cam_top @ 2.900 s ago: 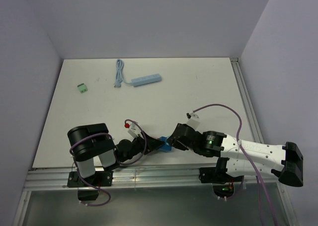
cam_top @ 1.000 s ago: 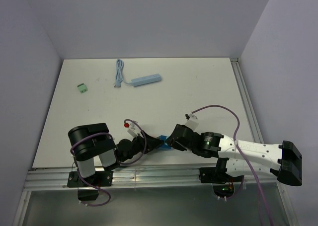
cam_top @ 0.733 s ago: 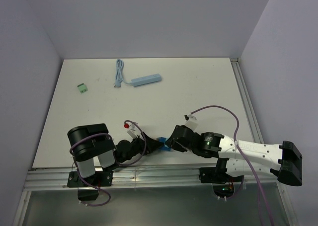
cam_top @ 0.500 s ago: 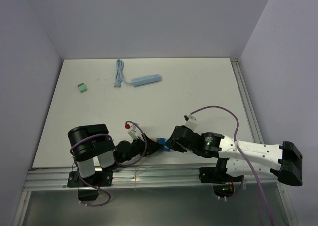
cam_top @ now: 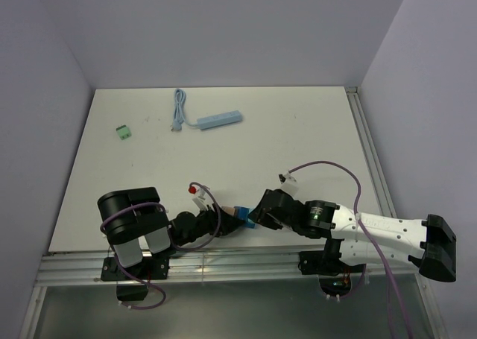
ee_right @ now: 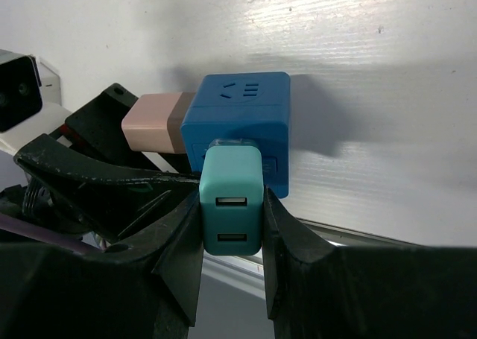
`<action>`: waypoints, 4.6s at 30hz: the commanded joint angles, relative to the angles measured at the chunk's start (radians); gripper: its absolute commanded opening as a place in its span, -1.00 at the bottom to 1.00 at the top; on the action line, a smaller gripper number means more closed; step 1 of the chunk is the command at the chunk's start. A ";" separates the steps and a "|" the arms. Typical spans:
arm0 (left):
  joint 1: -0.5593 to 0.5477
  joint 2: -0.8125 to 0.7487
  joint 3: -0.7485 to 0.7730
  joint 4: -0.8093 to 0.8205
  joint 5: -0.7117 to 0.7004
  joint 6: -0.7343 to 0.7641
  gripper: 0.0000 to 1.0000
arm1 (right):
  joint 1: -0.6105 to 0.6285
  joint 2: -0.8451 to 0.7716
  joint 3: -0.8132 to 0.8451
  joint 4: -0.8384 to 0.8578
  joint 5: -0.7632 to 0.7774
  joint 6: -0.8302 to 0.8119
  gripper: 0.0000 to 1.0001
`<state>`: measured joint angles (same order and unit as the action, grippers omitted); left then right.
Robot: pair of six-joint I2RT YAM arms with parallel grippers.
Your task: Insert the plug
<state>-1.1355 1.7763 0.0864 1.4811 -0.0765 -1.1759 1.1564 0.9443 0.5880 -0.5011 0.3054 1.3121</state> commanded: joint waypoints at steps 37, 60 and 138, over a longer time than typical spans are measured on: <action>-0.006 0.000 -0.048 0.378 0.118 0.073 0.07 | -0.089 0.057 0.007 -0.062 0.017 -0.093 -1.00; -0.009 -0.037 -0.039 0.378 0.147 0.122 0.55 | -0.090 0.048 0.018 -0.067 0.017 -0.093 -1.00; -0.271 -0.399 0.349 -0.897 -0.474 0.791 0.73 | -0.089 -0.230 -0.073 -0.197 0.081 -0.017 -1.00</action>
<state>-1.4158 1.3548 0.4026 0.5419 -0.5797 -0.4118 1.0706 0.7174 0.5140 -0.7185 0.3580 1.2922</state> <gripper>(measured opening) 0.871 0.382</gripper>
